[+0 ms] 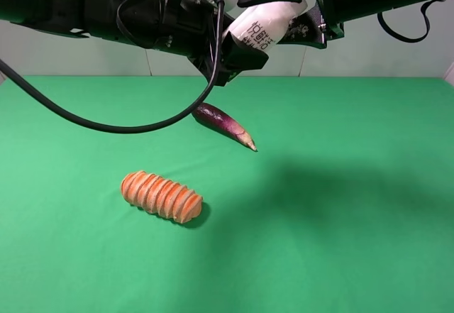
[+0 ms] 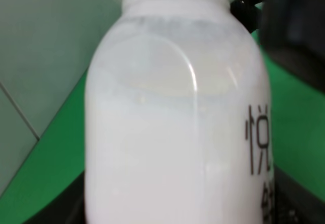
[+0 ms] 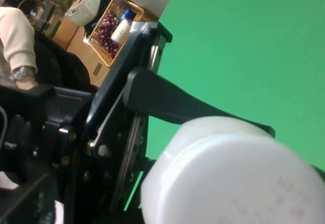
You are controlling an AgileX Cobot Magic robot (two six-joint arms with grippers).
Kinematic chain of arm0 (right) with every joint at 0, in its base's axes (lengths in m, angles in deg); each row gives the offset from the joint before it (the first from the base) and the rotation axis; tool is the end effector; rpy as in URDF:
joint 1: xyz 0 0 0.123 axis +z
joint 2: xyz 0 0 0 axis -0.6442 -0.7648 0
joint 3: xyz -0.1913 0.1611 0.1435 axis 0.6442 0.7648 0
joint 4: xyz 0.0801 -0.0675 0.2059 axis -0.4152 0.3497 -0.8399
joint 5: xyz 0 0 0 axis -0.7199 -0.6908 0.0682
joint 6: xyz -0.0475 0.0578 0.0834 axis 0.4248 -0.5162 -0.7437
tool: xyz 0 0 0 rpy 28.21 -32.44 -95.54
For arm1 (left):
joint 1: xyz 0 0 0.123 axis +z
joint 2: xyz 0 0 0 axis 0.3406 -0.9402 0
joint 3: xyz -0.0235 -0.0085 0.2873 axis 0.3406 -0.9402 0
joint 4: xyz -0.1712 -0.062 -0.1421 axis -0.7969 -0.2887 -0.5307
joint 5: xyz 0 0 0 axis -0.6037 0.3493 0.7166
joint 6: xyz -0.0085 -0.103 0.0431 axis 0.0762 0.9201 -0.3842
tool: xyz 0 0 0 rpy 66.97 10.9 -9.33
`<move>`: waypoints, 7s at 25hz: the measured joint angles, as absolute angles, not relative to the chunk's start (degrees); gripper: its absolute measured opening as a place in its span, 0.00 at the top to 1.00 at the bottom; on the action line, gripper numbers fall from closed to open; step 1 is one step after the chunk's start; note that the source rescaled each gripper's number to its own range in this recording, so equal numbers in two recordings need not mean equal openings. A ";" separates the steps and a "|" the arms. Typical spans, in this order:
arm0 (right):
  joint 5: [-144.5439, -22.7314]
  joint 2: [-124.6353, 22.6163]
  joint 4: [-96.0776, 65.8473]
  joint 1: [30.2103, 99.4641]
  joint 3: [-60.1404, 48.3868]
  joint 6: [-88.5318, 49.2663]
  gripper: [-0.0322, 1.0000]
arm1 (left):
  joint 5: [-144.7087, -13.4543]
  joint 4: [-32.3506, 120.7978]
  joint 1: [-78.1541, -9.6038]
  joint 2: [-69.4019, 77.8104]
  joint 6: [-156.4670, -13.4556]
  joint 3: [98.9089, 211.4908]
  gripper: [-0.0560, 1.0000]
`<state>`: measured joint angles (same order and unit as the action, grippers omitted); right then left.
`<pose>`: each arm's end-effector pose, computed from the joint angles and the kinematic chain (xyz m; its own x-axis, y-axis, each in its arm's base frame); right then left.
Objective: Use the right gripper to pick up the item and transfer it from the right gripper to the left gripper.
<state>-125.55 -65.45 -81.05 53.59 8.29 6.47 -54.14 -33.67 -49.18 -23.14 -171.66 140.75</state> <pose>0.2858 0.1547 0.3239 -0.7528 0.0109 -0.6581 -0.5569 0.5225 0.6456 0.3099 -0.2356 0.2531 0.0111 0.4833 -0.8754 0.9032 0.3708 0.2161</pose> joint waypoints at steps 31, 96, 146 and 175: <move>-114.77 -45.37 -38.61 38.07 10.13 -17.22 0.00 | -54.77 -33.49 -49.18 -23.14 -171.60 140.75 0.94; -132.40 16.58 -13.76 38.07 46.21 -38.13 0.00 | -58.15 -33.26 -49.12 -23.14 -172.28 140.75 0.94; -132.49 22.47 -12.71 38.07 46.21 -38.13 0.00 | -62.25 -3.45 -40.33 -20.75 -124.07 140.75 0.94; -132.49 22.47 -12.71 38.07 46.21 -38.13 0.00 | -62.46 55.26 -28.50 -22.43 -50.90 130.94 0.94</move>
